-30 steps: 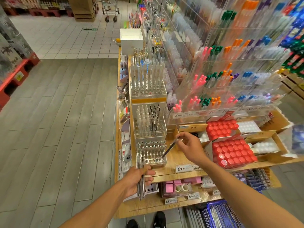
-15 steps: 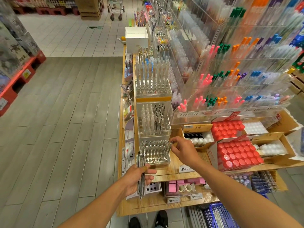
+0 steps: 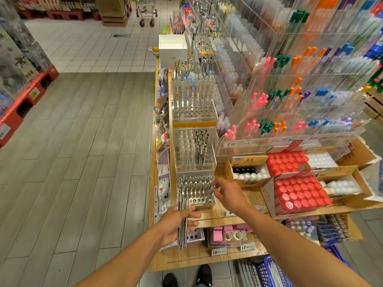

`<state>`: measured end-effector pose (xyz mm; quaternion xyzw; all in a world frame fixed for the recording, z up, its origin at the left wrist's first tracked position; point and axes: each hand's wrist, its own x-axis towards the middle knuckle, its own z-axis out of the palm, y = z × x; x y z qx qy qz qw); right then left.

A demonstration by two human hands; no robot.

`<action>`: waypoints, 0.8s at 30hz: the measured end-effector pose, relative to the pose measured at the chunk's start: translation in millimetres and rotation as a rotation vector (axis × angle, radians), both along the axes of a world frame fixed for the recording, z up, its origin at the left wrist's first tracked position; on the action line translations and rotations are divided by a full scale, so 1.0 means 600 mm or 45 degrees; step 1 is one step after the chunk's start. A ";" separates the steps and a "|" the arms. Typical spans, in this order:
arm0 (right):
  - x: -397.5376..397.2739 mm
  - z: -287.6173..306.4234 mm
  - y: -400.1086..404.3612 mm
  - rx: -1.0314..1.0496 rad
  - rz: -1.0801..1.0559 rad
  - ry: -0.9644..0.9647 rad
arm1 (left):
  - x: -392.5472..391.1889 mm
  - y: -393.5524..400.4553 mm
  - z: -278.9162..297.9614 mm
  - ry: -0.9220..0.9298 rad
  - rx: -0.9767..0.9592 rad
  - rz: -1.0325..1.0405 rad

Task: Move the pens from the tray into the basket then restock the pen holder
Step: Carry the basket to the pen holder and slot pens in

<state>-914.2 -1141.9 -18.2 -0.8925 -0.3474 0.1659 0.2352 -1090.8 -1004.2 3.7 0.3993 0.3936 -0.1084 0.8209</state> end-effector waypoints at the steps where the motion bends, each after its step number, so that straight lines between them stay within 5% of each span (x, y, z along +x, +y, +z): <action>1: 0.000 -0.001 -0.002 -0.009 0.011 -0.025 | 0.000 -0.001 0.000 -0.002 -0.001 0.000; 8: -0.006 0.004 -0.008 0.135 -0.165 0.037 | 0.004 -0.009 0.003 -0.039 0.001 -0.015; 12: -0.020 0.034 0.001 0.334 -0.074 0.586 | 0.006 -0.013 0.007 -0.091 -0.002 -0.062; 15: -0.031 0.057 0.007 0.244 0.090 0.982 | 0.009 -0.018 0.008 -0.118 -0.021 -0.073; 24: -0.027 0.063 0.012 0.344 0.048 1.457 | 0.009 -0.017 0.011 -0.278 -0.278 -0.065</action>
